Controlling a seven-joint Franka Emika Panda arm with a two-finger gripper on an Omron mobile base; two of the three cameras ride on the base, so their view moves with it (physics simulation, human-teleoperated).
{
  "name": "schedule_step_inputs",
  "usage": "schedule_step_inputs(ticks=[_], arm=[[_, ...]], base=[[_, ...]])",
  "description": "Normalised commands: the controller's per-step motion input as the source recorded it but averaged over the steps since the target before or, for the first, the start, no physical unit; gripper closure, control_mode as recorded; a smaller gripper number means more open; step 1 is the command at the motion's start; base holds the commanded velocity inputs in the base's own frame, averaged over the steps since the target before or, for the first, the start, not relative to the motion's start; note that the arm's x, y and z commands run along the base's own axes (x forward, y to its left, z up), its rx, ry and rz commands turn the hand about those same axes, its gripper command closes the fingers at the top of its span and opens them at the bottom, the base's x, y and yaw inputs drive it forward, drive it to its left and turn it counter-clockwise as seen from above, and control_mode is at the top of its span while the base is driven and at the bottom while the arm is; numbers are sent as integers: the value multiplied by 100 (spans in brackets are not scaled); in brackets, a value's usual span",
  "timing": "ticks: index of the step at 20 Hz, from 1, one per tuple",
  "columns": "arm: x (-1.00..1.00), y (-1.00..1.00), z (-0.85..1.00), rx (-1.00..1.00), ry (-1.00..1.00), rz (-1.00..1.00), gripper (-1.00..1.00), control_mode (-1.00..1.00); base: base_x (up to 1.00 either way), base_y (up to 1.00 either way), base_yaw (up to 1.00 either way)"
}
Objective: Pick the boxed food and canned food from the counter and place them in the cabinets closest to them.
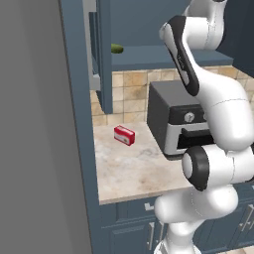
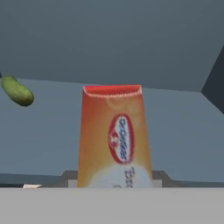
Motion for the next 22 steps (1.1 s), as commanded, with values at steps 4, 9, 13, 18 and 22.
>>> schedule_step_inputs(ticks=[4, 9, 13, 18, 22], arm=[[14, -1, 0, 1, 0, -1, 100, -100], [20, 0, 0, 2, 0, -1, 100, -100], [26, 0, 0, 2, 0, -1, 100, -100], [26, 0, 0, 2, 0, -1, 100, -100], [23, 0, 0, 1, 0, -1, 100, -100]], base=[[0, 0, 0], [0, 0, 0], [0, 0, 0], [0, 0, 0], [0, 0, 0]])
